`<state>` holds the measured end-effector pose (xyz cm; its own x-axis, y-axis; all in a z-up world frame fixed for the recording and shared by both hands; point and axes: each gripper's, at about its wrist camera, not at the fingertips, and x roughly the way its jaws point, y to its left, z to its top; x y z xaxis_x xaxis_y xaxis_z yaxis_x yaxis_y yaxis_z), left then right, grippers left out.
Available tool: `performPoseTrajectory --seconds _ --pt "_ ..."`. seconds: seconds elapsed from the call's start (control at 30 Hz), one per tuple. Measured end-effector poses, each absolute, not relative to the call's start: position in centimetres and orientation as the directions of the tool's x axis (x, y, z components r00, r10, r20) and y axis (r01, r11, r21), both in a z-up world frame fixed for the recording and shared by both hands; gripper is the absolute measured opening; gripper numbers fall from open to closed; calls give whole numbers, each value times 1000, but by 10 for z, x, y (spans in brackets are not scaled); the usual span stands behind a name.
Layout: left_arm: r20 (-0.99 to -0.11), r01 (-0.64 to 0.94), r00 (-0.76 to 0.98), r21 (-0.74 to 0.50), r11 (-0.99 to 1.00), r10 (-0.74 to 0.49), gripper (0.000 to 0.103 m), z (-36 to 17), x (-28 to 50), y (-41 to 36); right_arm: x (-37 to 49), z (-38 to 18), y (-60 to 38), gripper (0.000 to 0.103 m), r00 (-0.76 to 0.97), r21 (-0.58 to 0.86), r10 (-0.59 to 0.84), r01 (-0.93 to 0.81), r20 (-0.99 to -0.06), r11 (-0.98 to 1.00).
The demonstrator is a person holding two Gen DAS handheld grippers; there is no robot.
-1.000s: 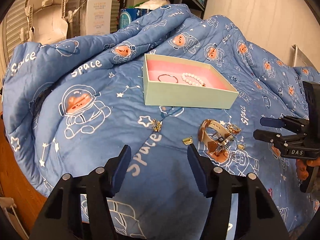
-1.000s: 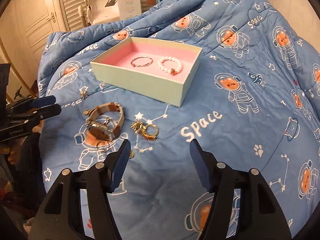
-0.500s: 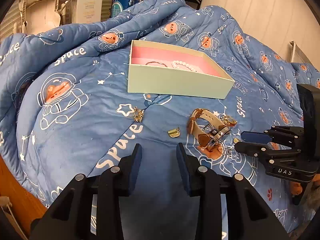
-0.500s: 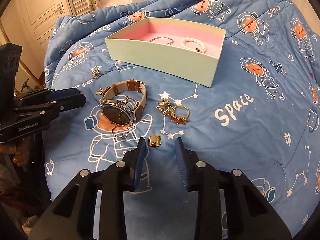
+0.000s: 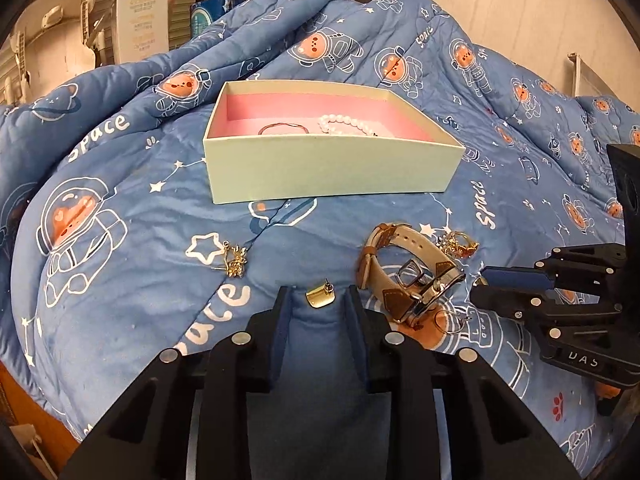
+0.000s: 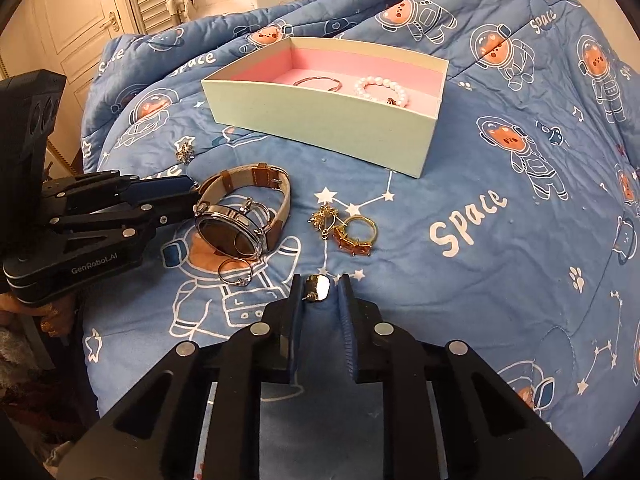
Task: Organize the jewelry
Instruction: 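Grasp a small gold charm with the right tool while the left tool grasps another charm, then carry both charms into the box and open both tools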
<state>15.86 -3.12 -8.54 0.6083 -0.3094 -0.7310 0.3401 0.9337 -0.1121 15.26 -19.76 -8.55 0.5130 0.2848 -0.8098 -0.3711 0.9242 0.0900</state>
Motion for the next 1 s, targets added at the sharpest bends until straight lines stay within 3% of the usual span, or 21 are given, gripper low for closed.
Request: performPoseTrajectory --seconds 0.1,0.5,1.0 --pt "-728 344 609 -116 932 -315 14 -84 159 -32 152 -85 -197 17 518 89 285 -370 -807 925" --pt "-697 319 631 -168 933 -342 14 -74 147 -22 150 -83 -201 13 523 106 300 -368 -798 924" --pt "-632 367 659 -204 908 -408 14 -22 147 -16 164 -33 -208 13 506 274 450 -385 -736 881"
